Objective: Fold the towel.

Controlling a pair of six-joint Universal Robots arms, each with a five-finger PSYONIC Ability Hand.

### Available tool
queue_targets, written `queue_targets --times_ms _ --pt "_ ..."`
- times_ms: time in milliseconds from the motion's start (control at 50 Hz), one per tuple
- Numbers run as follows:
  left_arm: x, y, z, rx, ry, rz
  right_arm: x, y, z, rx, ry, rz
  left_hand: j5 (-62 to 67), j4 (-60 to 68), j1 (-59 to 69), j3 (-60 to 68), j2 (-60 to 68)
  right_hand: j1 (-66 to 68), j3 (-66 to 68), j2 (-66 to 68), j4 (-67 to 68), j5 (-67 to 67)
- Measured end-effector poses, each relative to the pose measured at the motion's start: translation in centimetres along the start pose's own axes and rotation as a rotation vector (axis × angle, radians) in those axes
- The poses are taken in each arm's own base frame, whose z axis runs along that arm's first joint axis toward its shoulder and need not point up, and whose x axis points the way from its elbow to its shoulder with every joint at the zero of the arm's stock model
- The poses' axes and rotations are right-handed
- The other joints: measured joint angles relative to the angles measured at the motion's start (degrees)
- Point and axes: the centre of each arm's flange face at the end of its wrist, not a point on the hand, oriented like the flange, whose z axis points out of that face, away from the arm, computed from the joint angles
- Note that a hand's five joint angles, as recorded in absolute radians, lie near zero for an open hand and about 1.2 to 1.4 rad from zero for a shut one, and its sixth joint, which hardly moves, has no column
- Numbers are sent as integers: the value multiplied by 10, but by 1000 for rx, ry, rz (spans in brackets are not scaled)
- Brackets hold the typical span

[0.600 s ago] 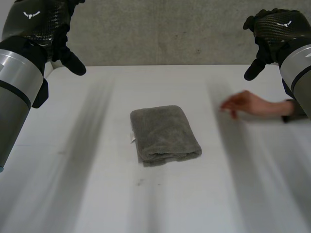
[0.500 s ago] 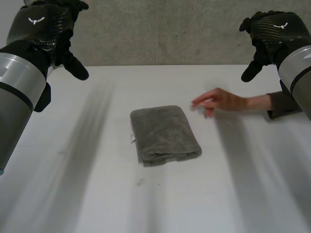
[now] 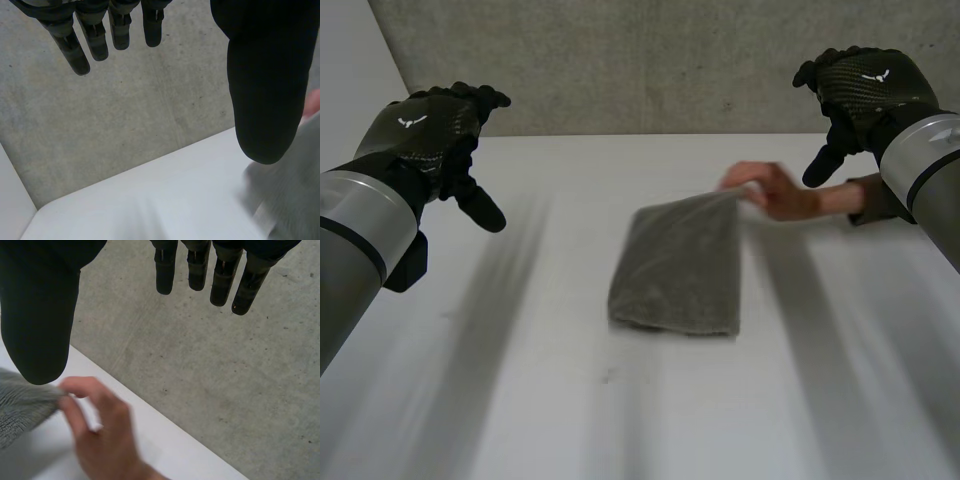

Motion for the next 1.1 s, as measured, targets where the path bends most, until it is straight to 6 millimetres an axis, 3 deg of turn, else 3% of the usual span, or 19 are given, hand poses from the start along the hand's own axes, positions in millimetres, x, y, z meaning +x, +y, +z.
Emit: queue_targets --times_ms 380,1100 --pt "-7 10 4 -30 -23 -3 -3 4 -1 -13 -8 2 0 0 0 0 0 0 0 0 0 0" --pt "-7 6 2 25 -28 -7 -4 5 -5 -15 4 55 0 0 0 0 0 0 0 0 0 0"
